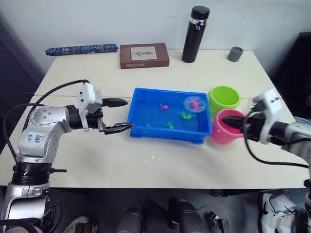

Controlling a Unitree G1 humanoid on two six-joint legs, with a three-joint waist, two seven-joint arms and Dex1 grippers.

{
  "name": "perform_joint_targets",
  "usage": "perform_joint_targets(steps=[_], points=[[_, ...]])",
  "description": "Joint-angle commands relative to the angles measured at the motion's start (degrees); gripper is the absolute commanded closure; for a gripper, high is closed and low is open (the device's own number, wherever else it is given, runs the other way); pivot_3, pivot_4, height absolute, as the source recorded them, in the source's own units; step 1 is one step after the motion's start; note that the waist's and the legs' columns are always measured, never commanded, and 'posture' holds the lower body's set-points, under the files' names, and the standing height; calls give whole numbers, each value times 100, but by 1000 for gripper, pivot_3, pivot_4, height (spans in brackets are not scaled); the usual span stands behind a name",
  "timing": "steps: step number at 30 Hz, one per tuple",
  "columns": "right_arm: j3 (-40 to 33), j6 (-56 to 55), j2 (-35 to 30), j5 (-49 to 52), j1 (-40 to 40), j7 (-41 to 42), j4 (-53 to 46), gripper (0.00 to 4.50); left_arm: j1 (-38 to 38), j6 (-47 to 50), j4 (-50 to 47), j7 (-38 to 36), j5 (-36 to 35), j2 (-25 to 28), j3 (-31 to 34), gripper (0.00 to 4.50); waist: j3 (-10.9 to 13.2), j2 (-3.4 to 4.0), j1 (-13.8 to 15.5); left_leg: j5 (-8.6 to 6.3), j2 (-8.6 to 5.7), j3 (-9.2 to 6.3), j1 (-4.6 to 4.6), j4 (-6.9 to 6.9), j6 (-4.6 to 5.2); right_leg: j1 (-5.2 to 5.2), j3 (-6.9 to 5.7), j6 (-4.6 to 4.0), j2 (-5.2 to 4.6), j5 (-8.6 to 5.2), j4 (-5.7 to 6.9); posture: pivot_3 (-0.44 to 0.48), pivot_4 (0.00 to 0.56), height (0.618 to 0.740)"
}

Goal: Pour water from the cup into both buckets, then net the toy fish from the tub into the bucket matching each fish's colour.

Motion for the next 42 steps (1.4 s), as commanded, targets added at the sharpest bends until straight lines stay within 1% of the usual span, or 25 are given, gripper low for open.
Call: perform_joint_targets(steps=[1, 3, 7, 10, 12, 16, 19, 20, 22, 24, 26, 30, 35, 39, 42], points=[[-818, -534, -390, -23, 430, 233, -289, 4500, -426, -264, 356, -206, 99, -130, -141, 67, 0, 0, 28, 0, 0, -1, -1, -1, 0, 0, -1, 0, 0, 0, 1, 0, 150, 740], [-1113, -682, -517, -61, 700, 257, -314, 4500, -586, -361, 564, -289, 143, -196, -207, 67, 0, 0, 65, 0, 0, 0, -2, -1, 0, -1, -2, 0, 2, 0, 1, 0, 150, 740], [-1609, -1005, -759, -299, 1494, 370, -443, 4500, -869, -587, 999, -443, 273, -336, -322, 67, -1, 0, 81, 1, -2, 1, 6, 1, 2, 13, -3, 1, 2, 0, -2, 0, 150, 740], [-1882, -1287, -772, -540, 2009, 357, -573, 4500, -1065, -747, 1307, -557, 354, -444, -396, 67, -1, 0, 81, 2, -4, 0, 13, 3, 4, 23, -3, 3, 2, 2, -4, 0, 150, 740], [-2013, -1790, -742, -938, 2561, 435, -701, 4500, -1183, -848, 1493, -625, 403, -514, -447, 67, -1, -1, 94, 2, -4, 0, 16, 3, 4, 26, -3, 4, 3, 2, -4, 0, 150, 740], [-2058, -2557, -673, -1416, 3147, 455, -734, 4500, -1272, -969, 1686, -720, 473, -578, -447, 67, -1, -1, 79, 3, -10, -2, 20, 3, 7, 33, -1, 8, 3, 4, -6, 0, 150, 740], [-1896, -3191, -735, -1967, 3567, 471, -729, 4500, -1320, -1027, 1783, -792, 488, -621, -454, 67, -1, -1, 73, 3, -9, -1, 31, 2, 8, 42, 0, 9, 5, 5, -7, 0, 150, 740], [-1736, -3499, -798, -2260, 3686, 431, -697, 4500, -1329, -1043, 1805, -811, 493, -638, -456, 67, -1, -1, 75, 3, -8, -2, 33, 2, 7, 44, -1, 9, 6, 5, -8, 0, 150, 740], [-1495, -4076, -836, -2654, 3809, 410, -665, 4500, -1334, -1064, 1826, -829, 503, -659, -457, 67, -1, -1, 74, 3, -9, -3, 38, 2, 7, 49, 0, 9, 5, 5, -8, 0, 150, 740], [-1344, -4319, -831, -2930, 3858, 334, -657, 4500, -1332, -1071, 1830, -840, 508, -669, -451, 67, -1, -1, 74, 3, -9, -3, 52, 1, 8, 63, 0, 9, 5, 5, -11, 0, 150, 740], [-1187, -4791, -821, -3279, 3909, 279, -597, 4500, -1326, -1078, 1832, -850, 509, -673, -447, 67, -1, -1, 74, 3, -10, -3, 61, 0, 8, 71, 1, 9, 5, 5, -12, 0, 150, 740], [-769, -5919, -873, -4290, 3954, -111, -304, 4500, -1276, -1069, 1794, -842, 502, -680, -434, 67, -1, -1, 83, 3, -10, -3, 63, 1, 8, 73, 1, 9, 5, 5, -11, 0, 150, 740], [-698, -6772, -934, -5158, 3981, -507, 124, 4500, -1188, -1061, 1717, -831, 492, -676, -427, 67, -1, -1, 76, 3, -11, -2, 64, 1, 8, 75, 2, 9, 4, 5, -11, 0, 150, 740], [-874, -7828, -1210, -5954, 4114, -907, 528, 4500, -1171, -1058, 1719, -834, 485, -661, -410, 67, -1, -1, 71, 3, -10, -1, 68, 0, 7, 76, 3, 9, 5, 5, -10, 0, 150, 740], [-908, -8279, -1249, -6295, 4142, -1127, 617, 4500, -1159, -1068, 1725, -837, 488, -669, -414, 67, -1, -1, 70, 3, -11, 1, 70, 0, 7, 77, 4, 9, 5, 4, -10, 0, 150, 740]])
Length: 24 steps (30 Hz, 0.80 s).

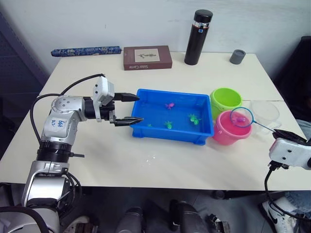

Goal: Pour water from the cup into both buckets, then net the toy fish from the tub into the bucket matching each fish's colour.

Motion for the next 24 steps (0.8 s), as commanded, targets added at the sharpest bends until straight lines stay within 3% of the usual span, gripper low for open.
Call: perform_joint_targets(steps=[1, 16, 24], points=[[-287, -560, -63, -433, 52, -354, 3, 4500, 4, -62, -188, -31, -9, 15, 73, 67, 0, 0, 1, 0, 0, 0, 0, 0, 0, 0, 0, 0, 0, 0, 0, 0, 150, 740], [-428, -1375, 661, -2843, 396, -2909, 17, 4500, 163, -9, -346, 43, -62, 2, 144, 67, 0, 0, 0, 2, 0, 3, 4, -1, -5, 2, 5, -2, 2, -1, 2, 0, 150, 740], [-278, -1393, 605, -3350, 597, -3701, 385, 4500, 297, 119, -563, 120, -96, 57, 223, 67, 0, 0, -10, 2, 0, 7, 9, -2, -6, 4, 10, -4, 3, -2, 4, 0, 150, 740]])
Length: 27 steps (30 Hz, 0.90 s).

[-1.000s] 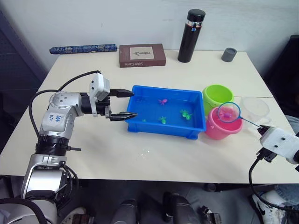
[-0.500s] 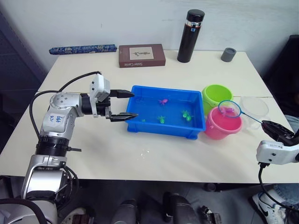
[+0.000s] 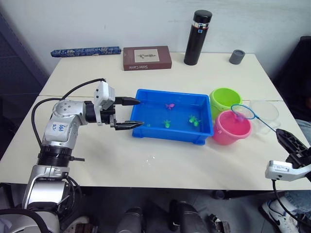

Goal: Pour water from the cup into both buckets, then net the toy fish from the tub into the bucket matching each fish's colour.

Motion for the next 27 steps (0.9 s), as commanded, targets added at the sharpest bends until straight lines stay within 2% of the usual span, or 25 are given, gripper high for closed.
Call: perform_joint_targets(steps=[1, 6, 10, 16, 20, 25, 27], points=[[-138, -14, -28, 10, 33, -283, 16, 4500, 38, 45, -269, 36, -81, 110, 168, 67, 0, 0, -3, 0, 0, 0, 0, 0, 0, 0, 0, 0, 0, 0, 0, 0, 150, 740], [-138, -90, -139, 284, -166, -345, 68, 4500, 81, 108, -337, 77, -88, 118, 194, 67, 0, 0, -9, 0, 0, 1, 2, 0, 0, 1, 2, 0, 0, 0, 1, 0, 150, 740], [-58, -216, -330, 822, -621, -46, 56, 4500, 110, 135, -349, 142, -93, 116, 221, 67, 0, 0, -17, 0, 0, 1, 3, 0, 0, 2, 3, 0, 0, 0, 2, 0, 150, 740], [863, -100, -602, 3113, -1599, 1715, 277, 4500, 115, 168, -329, 272, -95, 140, 284, 67, 0, -1, -62, 1, 4, 0, 5, 0, 2, 6, 0, 0, 2, 0, 2, 0, 150, 740], [1590, 1075, -548, 4949, -2984, 3109, 24, 4500, 150, 250, -403, 391, -103, 207, 379, 67, 1, -2, -126, 3, 4, 0, 6, 3, 6, 7, -1, 1, -2, 1, 3, 0, 150, 740], [2273, 2791, -221, 6332, -4390, 4173, -169, 4500, 251, 429, -615, 621, -135, 289, 505, 67, 1, -2, -130, 2, 12, -9, 5, 2, 5, 7, -9, 0, -1, 0, 4, 0, 150, 740], [2497, 3841, -134, 6896, -4815, 4554, -242, 4500, 332, 535, -750, 724, -134, 350, 545, 67, 1, -2, -129, 2, 12, -11, 4, 3, 4, 6, -10, 0, -2, 0, 4, 0, 150, 740]])
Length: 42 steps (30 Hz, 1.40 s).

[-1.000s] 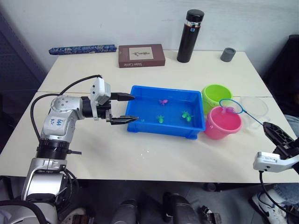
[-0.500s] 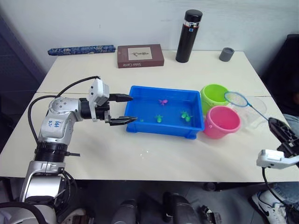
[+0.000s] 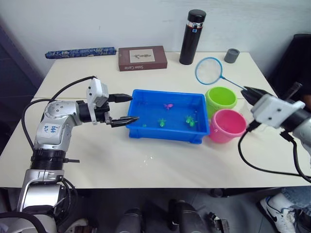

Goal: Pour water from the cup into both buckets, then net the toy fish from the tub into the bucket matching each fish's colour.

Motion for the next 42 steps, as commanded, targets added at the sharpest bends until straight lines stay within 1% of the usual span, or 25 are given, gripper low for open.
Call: perform_joint_targets(steps=[1, 2, 5, 8, 12, 16, 19, 23, 26, 34, 42], points=[[220, 1613, 96, 1011, -545, 598, -215, 4500, 96, 144, -406, 184, -89, 160, 241, 67, 0, 0, 12, 0, -1, 0, -1, 0, 0, -1, 1, 0, -3, 0, 0, 0, 150, 740], [254, 1914, 121, 1159, -665, 672, -231, 4500, 123, 182, -455, 219, -88, 173, 256, 67, 0, 0, 20, 0, -1, -1, -2, 1, 1, -1, -1, 0, -6, 0, 0, 0, 150, 740], [536, 3952, 312, 2016, -1563, 907, 76, 4500, 397, 495, -814, 486, -144, 324, 444, 67, 0, 1, 5, -1, -1, -6, -5, 3, 1, -2, -1, 0, -10, 0, -1, 0, 150, 740], [778, 5249, 350, 2385, -2072, 1024, 279, 4500, 671, 770, -1161, 744, -129, 437, 574, 67, 0, 1, -2, -2, 2, -11, -5, -1, -2, -7, -3, -3, -12, -1, -1, 0, 150, 740], [998, 6354, 544, 2688, -2686, 1093, 636, 4500, 1001, 1088, -1583, 1033, -201, 520, 735, 67, 0, 1, 4, -4, 3, -13, -8, -6, -5, -11, -7, -9, -14, -5, -2, 0, 150, 740], [1050, 7041, 772, 2825, -3111, 1007, 937, 4500, 1243, 1322, -1876, 1210, -242, 585, 834, 67, 0, 1, 0, -4, 1, -12, -10, -6, -5, -12, -6, -9, -17, -5, -2, 0, 150, 740], [1079, 7653, 1026, 2862, -3501, 823, 1258, 4500, 1394, 1443, -2070, 1140, -416, 643, 901, 67, 0, 1, -7, -5, 2, -13, -11, -6, -7, -14, -7, -9, -16, -5, -2, 0, 150, 740], [1296, 7995, 1008, 2803, -3659, 781, 1379, 4500, 1428, 1501, -2135, 1067, -559, 698, 921, 67, 0, 1, 8, -5, 2, -14, -13, -7, -7, -16, -9, -10, -17, -5, -4, 0, 150, 740], [1515, 8125, 959, 2671, -3668, 702, 1537, 4500, 1451, 1516, -2135, 1056, -532, 777, 843, 67, 0, 1, 0, -6, 1, -13, -16, -7, -6, -16, -8, -9, -18, -5, -6, 0, 150, 740], [1649, 8348, 1357, 2364, -3946, 220, 2161, 4500, 1504, 1530, -2213, 1095, -527, 805, 832, 67, 0, 1, -22, -7, 1, -12, -17, -10, -6, -21, -8, -10, -15, -5, -5, 0, 150, 740], [1567, 7726, 2288, 1742, -4242, -544, 3105, 4500, 1583, 1662, -2411, 1180, -575, 934, 960, 67, 0, 2, -38, -7, 0, -10, -23, -12, -7, -28, -8, -9, -14, -5, -5, 0, 150, 740]])
